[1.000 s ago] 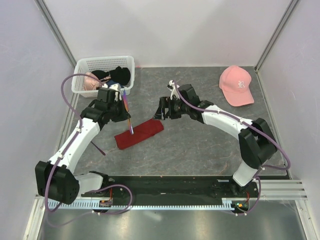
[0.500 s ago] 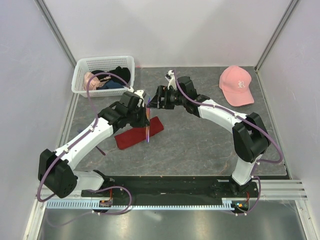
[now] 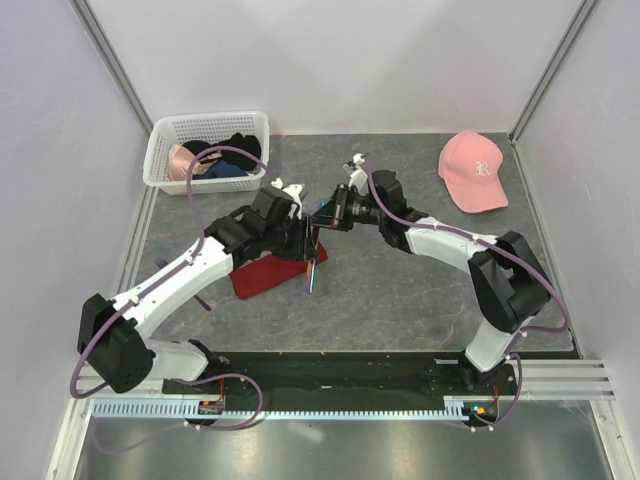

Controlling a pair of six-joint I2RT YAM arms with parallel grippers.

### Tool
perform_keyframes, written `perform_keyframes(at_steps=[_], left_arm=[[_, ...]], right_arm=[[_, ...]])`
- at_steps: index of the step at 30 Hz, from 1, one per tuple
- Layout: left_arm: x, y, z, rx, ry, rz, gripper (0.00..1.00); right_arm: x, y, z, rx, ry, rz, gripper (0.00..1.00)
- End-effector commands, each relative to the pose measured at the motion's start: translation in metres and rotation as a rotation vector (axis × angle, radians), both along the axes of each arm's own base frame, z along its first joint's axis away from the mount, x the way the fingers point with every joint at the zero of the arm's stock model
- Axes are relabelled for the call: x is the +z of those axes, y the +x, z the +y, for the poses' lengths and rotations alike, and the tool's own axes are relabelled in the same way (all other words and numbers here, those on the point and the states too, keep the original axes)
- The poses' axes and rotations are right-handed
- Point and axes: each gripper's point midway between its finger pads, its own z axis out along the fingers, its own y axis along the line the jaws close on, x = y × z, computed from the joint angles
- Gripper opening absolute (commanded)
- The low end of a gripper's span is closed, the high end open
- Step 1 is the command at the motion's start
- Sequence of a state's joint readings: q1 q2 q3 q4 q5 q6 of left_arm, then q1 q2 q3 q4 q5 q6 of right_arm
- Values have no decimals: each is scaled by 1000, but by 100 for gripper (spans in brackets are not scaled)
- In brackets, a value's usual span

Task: Fold the napkin into a case and place the utensils inside
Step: Pass from the left arm to the right, then pass from the right arm to the left

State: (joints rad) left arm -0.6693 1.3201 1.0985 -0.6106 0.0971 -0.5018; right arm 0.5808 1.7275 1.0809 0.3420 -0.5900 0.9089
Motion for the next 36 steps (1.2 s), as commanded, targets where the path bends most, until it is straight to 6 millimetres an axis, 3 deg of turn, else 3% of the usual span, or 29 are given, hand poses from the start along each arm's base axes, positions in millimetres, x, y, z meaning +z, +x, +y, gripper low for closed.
perform_keyframes(at_steps=[1,2,7,10,13,16,17,18,19,21,22,23,24,25,26,28,30,36], left_arm=[[48,-14,-25,-77,-252,-64,57],[38,-19,-24,-73,-266,-39,62],[46,-29,-38,-131,-386,-18,65],[52,-39,-51,-202,-476,11,65],[53,-44,-57,-233,-522,28,58],[50,-41,-53,-222,-521,32,30],[46,-39,-48,-200,-509,42,12],[48,-37,-44,-193,-505,29,8],[45,-35,-40,-188,-482,5,5],[39,-32,-31,-171,-432,-7,2],[36,-29,-28,-184,-394,-38,2],[40,-26,-26,-187,-373,-59,2],[31,-28,-21,-185,-328,-33,2],[35,-23,-19,-203,-293,-79,2],[33,-21,-15,-201,-260,-84,2],[28,-14,-6,-201,-174,-109,2],[28,-8,-1,-210,-127,-150,2],[28,-3,-6,-266,-114,-170,2]], right_arm=[[53,-2,-24,-16,164,-65,0],[64,-3,-31,-26,182,-80,0],[85,-12,-49,-52,266,-78,0],[95,-15,-57,-73,304,-88,0],[104,-17,-60,-81,321,-92,0],[101,-17,-63,-93,301,-79,0],[98,-18,-63,-94,281,-69,0],[97,-15,-63,-94,248,-94,0],[76,-15,-65,-105,176,-20,1],[72,-9,-69,-115,78,-74,26],[49,-14,-75,-115,-19,-1,35],[43,-13,-79,-122,-77,-1,52],[45,-4,-87,-149,-161,-68,59],[25,-11,-98,-158,-261,7,65],[22,-9,-105,-179,-310,16,72],[13,-6,-120,-232,-433,78,74],[16,-5,-122,-284,-442,135,75],[31,-2,-102,-453,-320,253,74]])
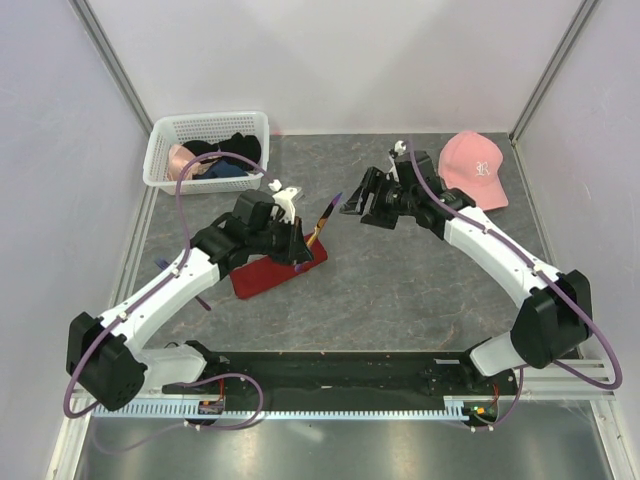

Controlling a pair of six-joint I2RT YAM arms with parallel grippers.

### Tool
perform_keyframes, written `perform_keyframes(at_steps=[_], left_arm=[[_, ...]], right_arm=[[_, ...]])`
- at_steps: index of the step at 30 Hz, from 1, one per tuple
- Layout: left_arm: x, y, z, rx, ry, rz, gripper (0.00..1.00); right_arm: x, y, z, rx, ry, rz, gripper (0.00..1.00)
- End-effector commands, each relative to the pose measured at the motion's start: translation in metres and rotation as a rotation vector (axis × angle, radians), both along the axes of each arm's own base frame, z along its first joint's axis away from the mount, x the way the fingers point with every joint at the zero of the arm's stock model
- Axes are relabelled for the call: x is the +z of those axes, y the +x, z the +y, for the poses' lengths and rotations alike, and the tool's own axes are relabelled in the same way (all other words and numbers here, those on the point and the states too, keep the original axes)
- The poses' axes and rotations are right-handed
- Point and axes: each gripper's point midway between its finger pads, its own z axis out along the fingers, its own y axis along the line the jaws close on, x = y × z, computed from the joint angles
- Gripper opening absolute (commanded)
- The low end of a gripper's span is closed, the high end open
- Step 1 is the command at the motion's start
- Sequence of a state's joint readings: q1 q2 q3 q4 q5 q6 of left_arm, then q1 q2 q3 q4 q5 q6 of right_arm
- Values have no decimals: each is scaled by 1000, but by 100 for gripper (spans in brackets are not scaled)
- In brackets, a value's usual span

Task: Fold the napkin into a case and place the utensils inside
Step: Pass from the right arm to the left, then pass from the left arm to the right

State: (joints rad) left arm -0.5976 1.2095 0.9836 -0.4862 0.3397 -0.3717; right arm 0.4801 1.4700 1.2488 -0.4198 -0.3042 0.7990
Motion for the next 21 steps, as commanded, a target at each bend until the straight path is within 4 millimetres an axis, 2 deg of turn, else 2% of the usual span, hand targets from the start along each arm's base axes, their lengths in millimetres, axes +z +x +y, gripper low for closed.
perform_keyframes(at_steps=[1,7,11,16,19,21], left_arm=[[11,12,-4,-76,29,-97,2],[7,3,-6,-126,23,-85,2],[8,-2,-7,-145,5,-82,2],[8,-8,-8,-173,-8,-80,2],[10,-10,-8,-186,-11,-90,2],[11,-11,-7,-190,-11,-96,2]], right_arm=[[8,0,4,-175,34,88,73],[25,5,22,-253,59,86,73],[12,0,32,-279,60,153,69],[5,4,37,-312,65,172,66],[4,6,41,-324,65,175,62],[3,4,44,-321,67,180,54]])
